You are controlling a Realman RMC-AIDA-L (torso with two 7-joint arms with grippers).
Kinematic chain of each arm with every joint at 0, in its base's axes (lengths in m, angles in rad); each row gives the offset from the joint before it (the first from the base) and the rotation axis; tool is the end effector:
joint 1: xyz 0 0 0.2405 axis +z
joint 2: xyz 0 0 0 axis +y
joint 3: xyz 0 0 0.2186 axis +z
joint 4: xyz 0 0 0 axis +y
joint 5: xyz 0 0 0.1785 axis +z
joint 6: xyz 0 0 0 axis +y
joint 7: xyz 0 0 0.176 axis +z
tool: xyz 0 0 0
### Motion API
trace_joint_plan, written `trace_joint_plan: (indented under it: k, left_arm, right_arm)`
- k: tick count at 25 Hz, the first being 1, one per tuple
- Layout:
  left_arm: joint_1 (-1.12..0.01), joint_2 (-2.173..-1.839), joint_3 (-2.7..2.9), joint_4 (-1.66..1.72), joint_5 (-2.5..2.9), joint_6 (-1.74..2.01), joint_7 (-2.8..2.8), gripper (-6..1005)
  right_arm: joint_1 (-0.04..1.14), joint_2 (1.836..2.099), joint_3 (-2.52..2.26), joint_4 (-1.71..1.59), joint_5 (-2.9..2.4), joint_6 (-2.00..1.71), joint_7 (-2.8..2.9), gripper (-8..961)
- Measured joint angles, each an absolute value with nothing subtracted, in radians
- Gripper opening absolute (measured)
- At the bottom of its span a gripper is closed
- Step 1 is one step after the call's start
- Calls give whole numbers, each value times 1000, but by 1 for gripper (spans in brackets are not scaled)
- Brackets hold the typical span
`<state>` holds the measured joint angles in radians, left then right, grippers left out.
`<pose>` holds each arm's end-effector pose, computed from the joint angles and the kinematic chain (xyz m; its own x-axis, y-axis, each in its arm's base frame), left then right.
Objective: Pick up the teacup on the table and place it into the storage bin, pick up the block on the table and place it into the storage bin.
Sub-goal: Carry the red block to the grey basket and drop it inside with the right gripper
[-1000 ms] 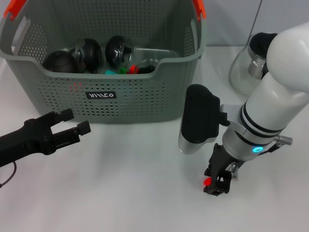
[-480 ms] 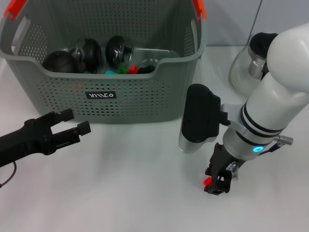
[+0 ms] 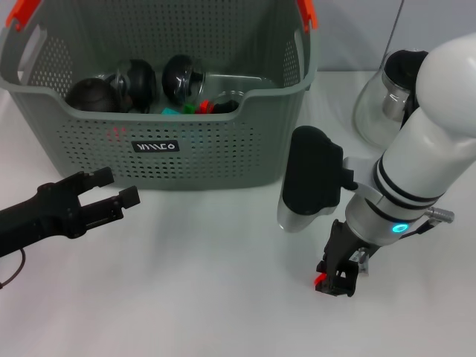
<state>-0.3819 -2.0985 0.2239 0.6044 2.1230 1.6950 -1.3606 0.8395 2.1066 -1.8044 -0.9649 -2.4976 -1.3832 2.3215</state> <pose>-0.2560 0.2623 0.0223 0.5357 0.4392 0.7212 0.7295 -0.6708 -0.1334 0.1671 0.2886 -0.0963 0.8068 -0.1757 0.5641 -0.1400 -0.9844 -0.1064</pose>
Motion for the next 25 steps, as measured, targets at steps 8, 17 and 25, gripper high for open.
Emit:
trace_joint_plan:
  k: [8,17,25]
  left_arm:
    - [-381,-2098,222,604,2123,1695,-1361,848]
    - [-379,-2097,217,604,2123,1695,-1361,848]
    - [-383,-2095,217,604,2123,1695,-1370,848]
  right_arm:
    - [781,2100,-1605,-1131,-2486,-1503,2266,256]
    - [712,2098,-1051,-1282,-2142,-1674,2041,253]
    - [691,2097,-954,-1202,-1813,-1586,1901,250]
